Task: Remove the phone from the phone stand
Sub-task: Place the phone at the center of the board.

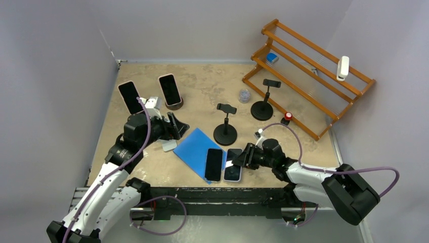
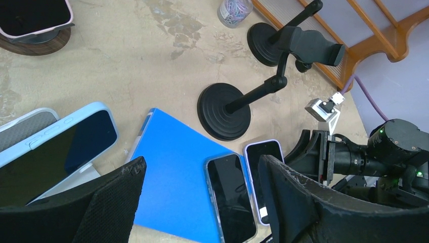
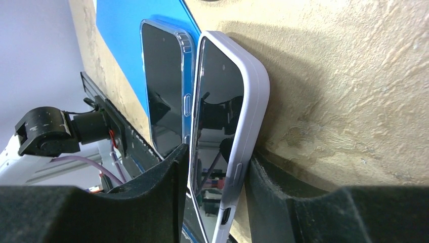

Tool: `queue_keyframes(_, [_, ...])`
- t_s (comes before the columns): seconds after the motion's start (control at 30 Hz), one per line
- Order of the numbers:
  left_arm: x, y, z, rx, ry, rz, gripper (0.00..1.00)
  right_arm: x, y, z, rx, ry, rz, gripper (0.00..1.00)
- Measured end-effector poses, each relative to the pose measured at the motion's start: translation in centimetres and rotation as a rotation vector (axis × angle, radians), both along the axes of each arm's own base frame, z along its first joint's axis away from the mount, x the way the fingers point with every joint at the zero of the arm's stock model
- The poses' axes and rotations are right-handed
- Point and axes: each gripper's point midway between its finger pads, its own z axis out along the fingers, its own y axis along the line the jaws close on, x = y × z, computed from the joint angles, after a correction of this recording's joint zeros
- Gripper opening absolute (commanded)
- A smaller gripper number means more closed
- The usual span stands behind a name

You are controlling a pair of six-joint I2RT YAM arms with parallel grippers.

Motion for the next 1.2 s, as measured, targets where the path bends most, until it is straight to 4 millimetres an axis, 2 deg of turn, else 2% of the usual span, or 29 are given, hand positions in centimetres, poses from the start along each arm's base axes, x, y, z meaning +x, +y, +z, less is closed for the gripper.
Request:
queue_keyframes(0.43, [0.0,-0.1,-0.1,-0.001,0.006,-0.007,0.79,1.3,-1.7,0.6,-0.054,-0.027,-0.129,0.61])
queue_keyframes(0.73, [0.0,-0.1,-0.1,-0.001,0.006,-0.007,0.80,2.7,-4.6,1.4,-0.112,-0.030,-0.336,0.62])
queue_keyframes(0.8, [0.0,-0.1,-0.1,-0.001,0.007,-0.007,0.80,3.6,-5.1,2.9,-0.112,-0.067,-0.391,0.63])
queue_keyframes(0.93, [-0.1,-0.2,-0.1,-0.002,0.007,-0.015,0.80,5.9,-5.8,8.2,-0.077,-0.208,-0.473,0.64])
queue_keyframes(1.03, [-0.5,-0.6,0.0,-0.006,0.004,-0.046,0.80,7.4,-5.9,11.4,-0.112,-0.301,-0.473,0.66])
queue_keyframes(1.13, [-0.9,-0.9,0.2,-0.006,-0.009,-0.080,0.80,8.9,-5.3,13.3,-0.178,-0.379,-0.428,0.68])
queue_keyframes(1.2, [-1.1,-1.0,0.5,-0.009,-0.019,-0.094,0.80,9.2,-4.4,13.4,-0.204,-0.422,-0.382,0.72])
